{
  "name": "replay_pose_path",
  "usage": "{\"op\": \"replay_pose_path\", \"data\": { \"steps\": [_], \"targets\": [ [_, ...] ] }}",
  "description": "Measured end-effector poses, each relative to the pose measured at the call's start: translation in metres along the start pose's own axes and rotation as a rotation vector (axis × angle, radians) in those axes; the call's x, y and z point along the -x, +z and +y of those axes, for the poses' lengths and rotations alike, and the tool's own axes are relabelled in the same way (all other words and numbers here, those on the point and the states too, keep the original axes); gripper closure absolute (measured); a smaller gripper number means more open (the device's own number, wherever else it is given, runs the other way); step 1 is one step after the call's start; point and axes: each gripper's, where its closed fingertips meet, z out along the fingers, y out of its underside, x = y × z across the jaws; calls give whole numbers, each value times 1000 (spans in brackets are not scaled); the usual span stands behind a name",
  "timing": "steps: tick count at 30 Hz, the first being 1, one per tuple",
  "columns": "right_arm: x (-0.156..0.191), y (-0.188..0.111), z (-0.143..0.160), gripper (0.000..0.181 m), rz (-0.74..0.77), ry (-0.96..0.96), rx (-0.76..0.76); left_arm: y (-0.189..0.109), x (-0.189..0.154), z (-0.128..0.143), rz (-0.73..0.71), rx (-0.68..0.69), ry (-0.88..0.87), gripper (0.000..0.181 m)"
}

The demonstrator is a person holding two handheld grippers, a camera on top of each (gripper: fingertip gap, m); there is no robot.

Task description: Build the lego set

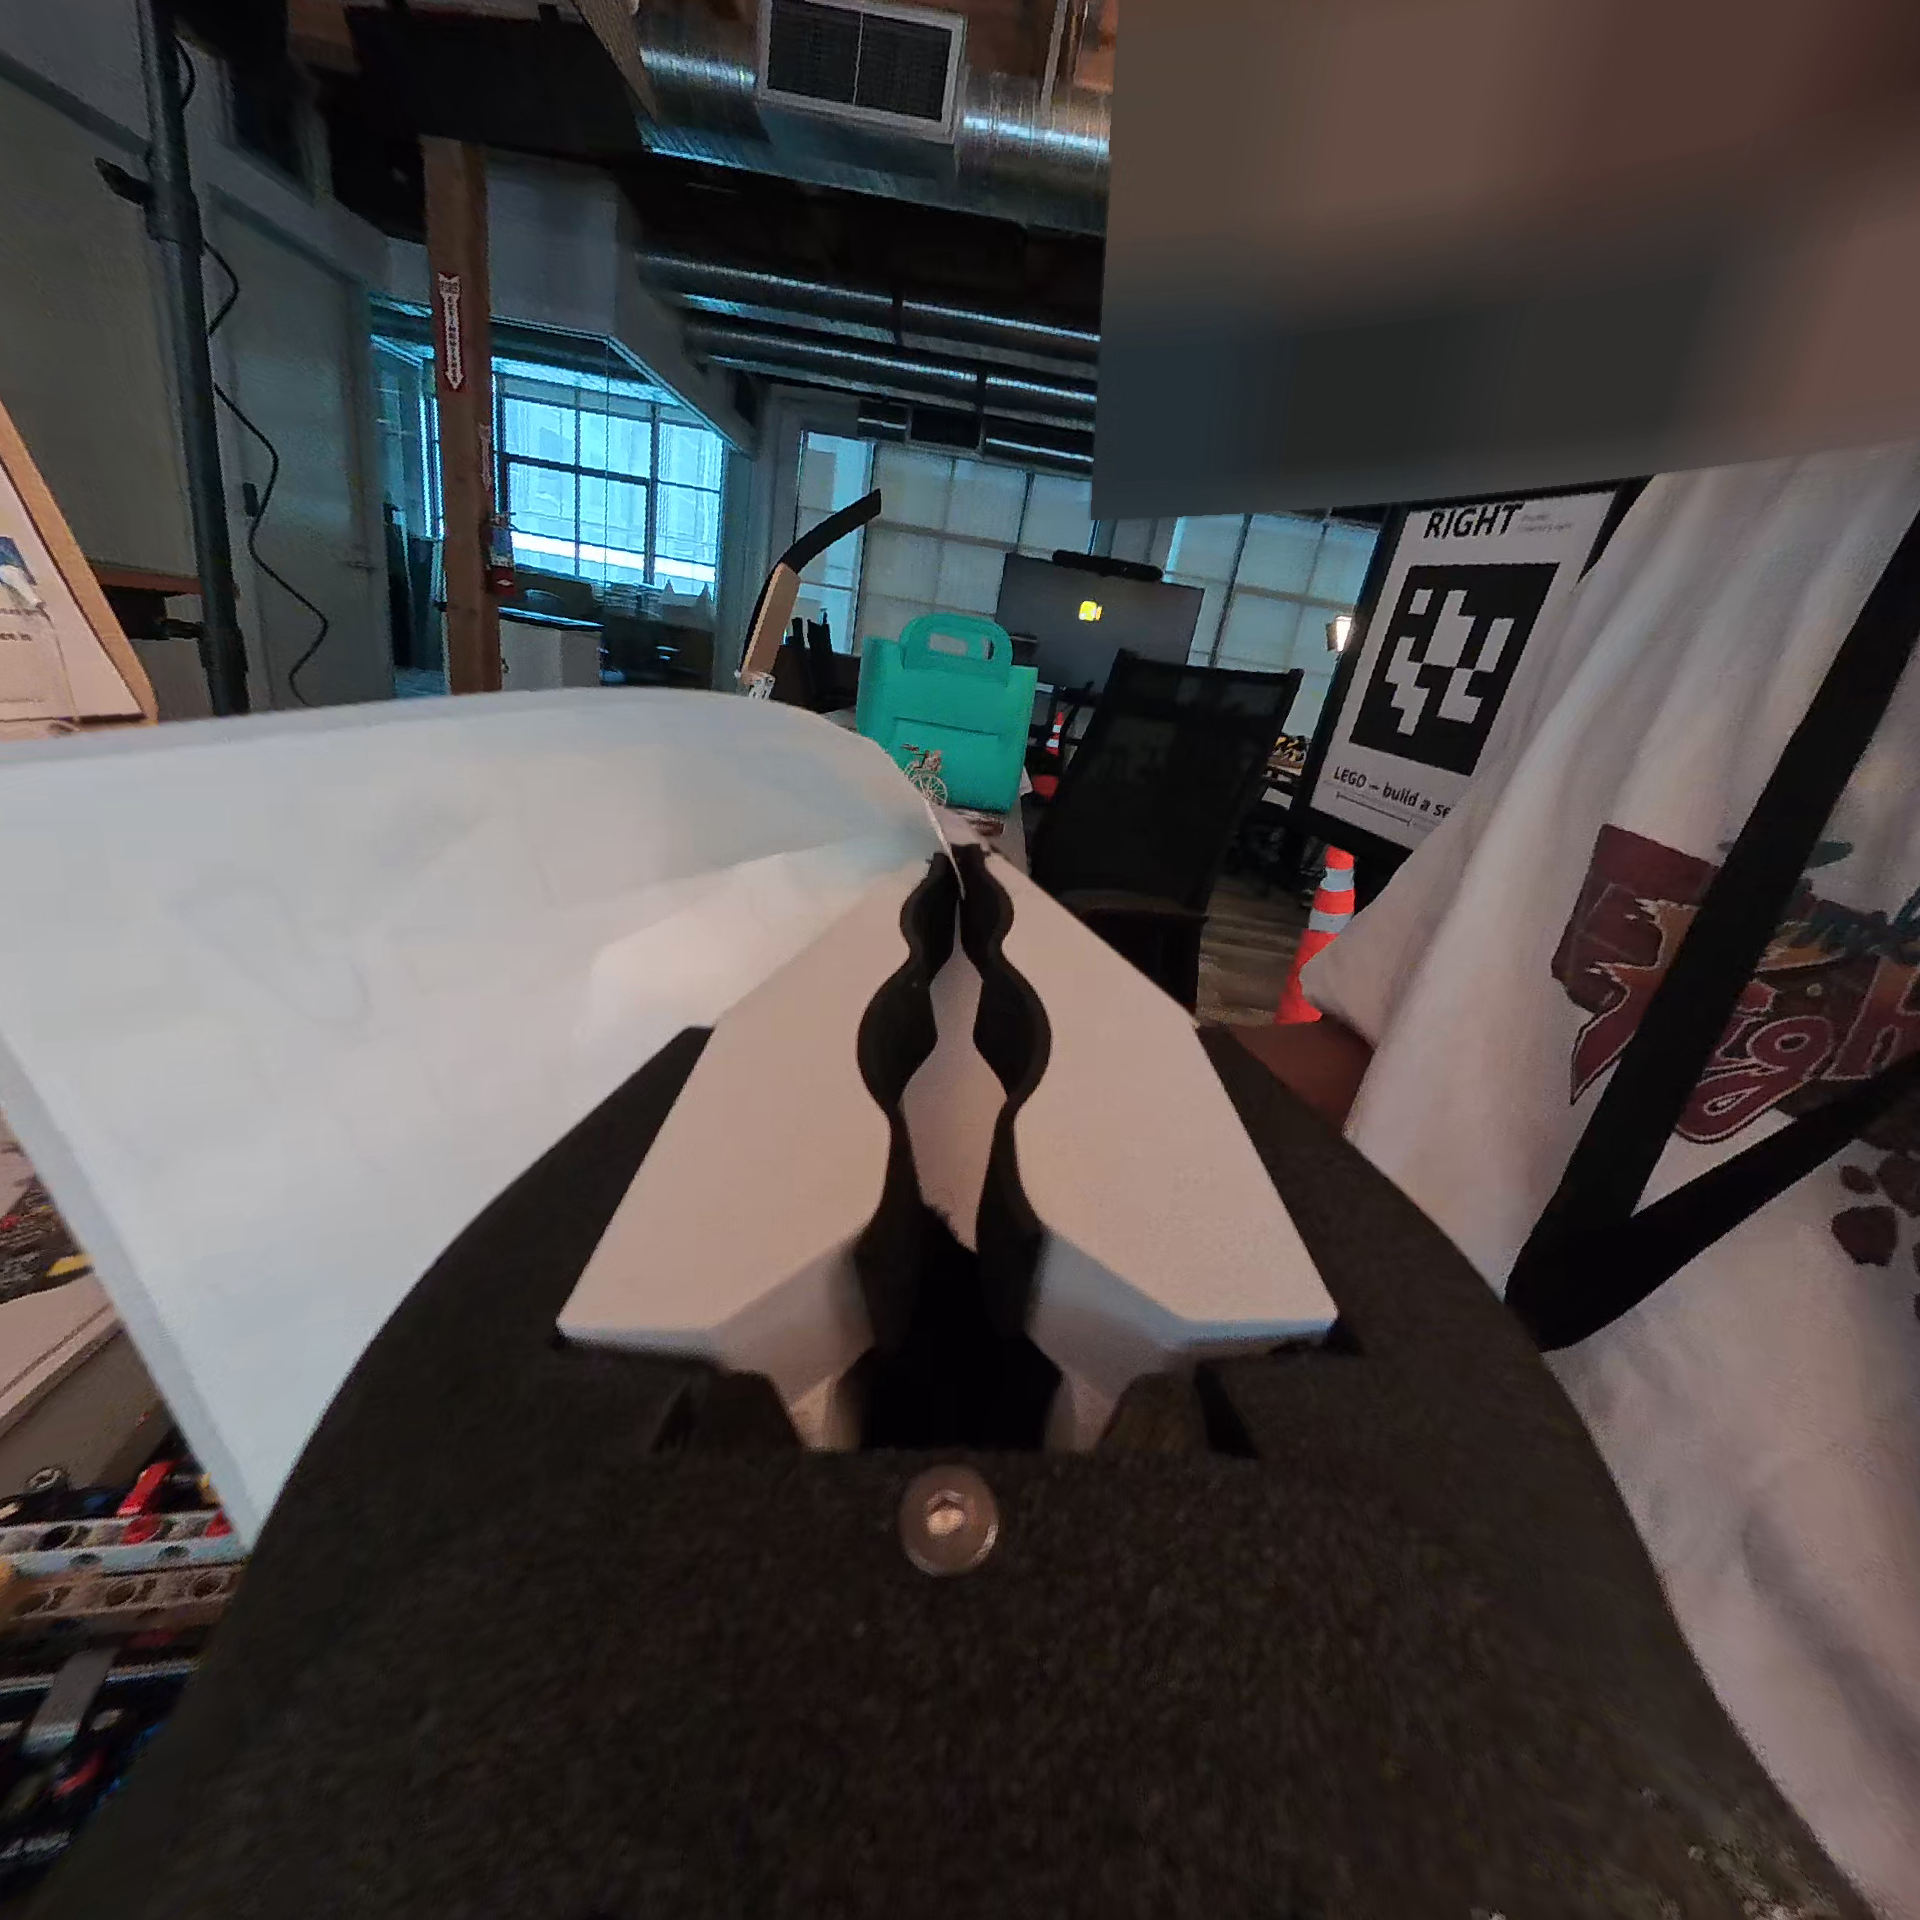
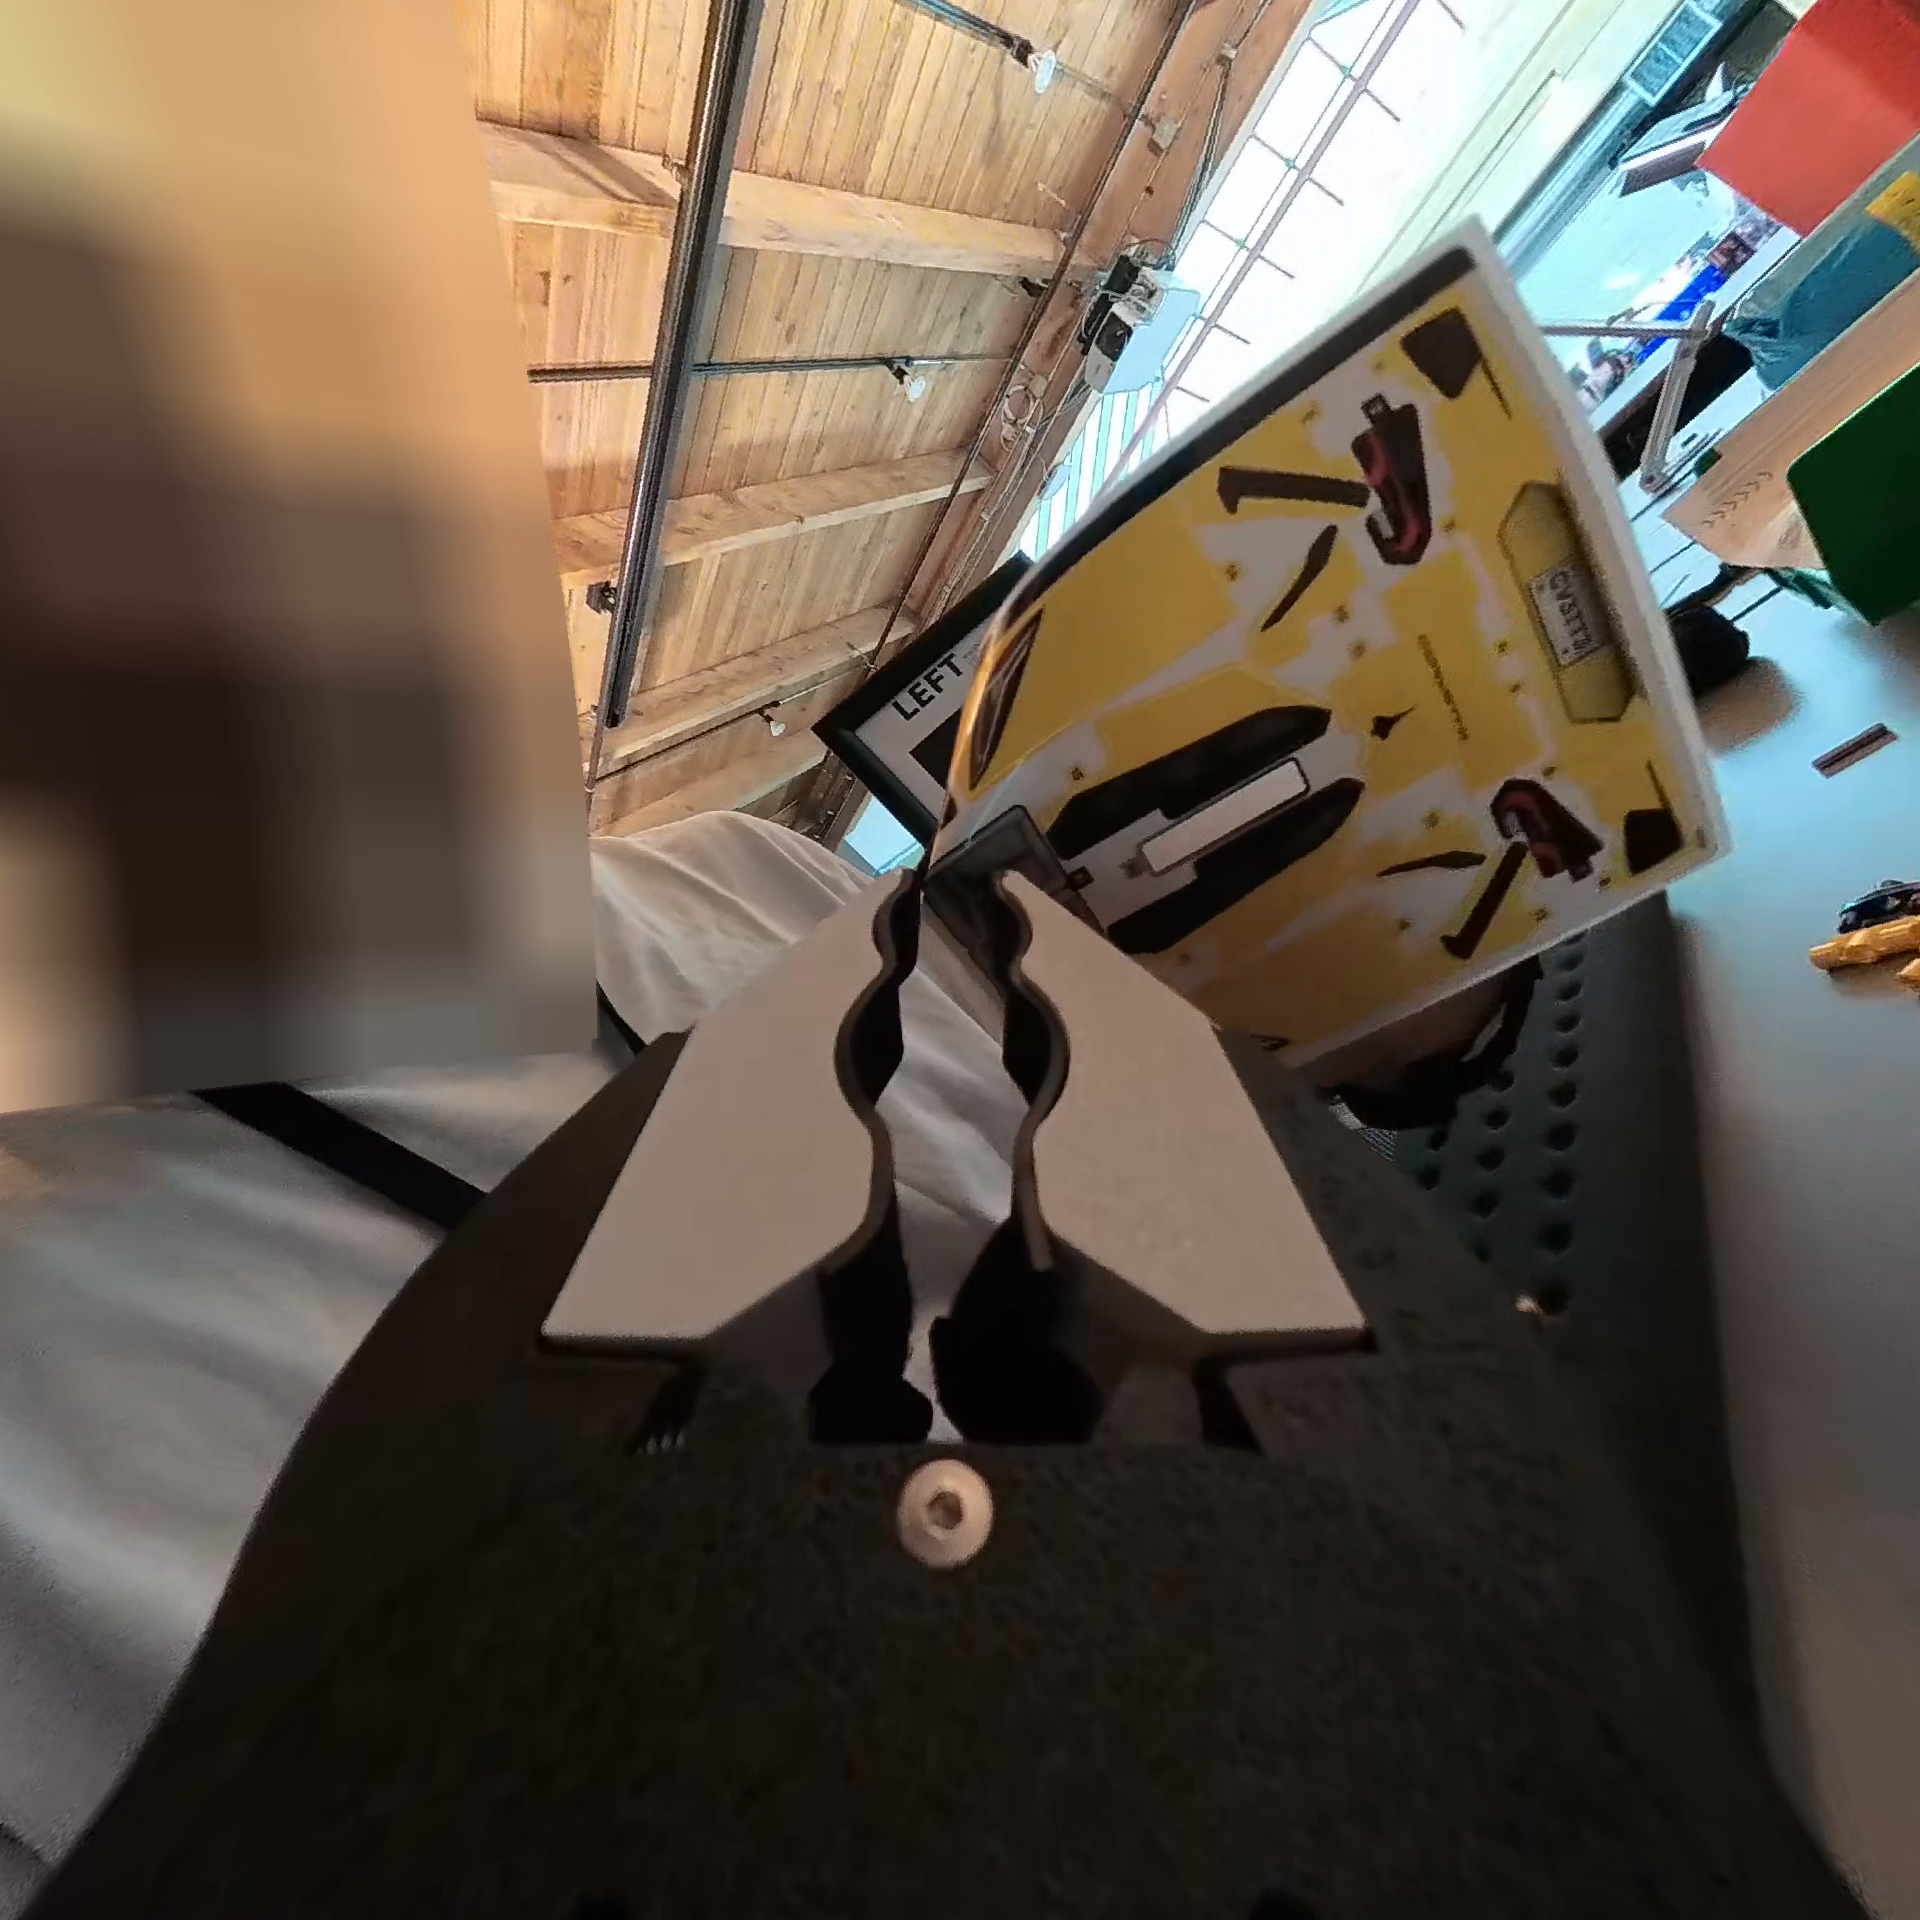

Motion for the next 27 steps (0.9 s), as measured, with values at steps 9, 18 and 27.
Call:
{"op": "replay_pose_path", "data": {
  "steps": [9, 18, 27],
  "targets": [
    [-2, -6, -2, 181, 21, -34, -9, -2, 1, 6, -14, 23, 5, 181],
    [-8, -12, -6, 181, 113, -90, -9, -9, 4, 11, -41, 36, -5, 181],
    [-16, -26, -17, 181, 245, -150, -38, -22, 9, 22, -82, 69, -31, 181]
  ]
}}
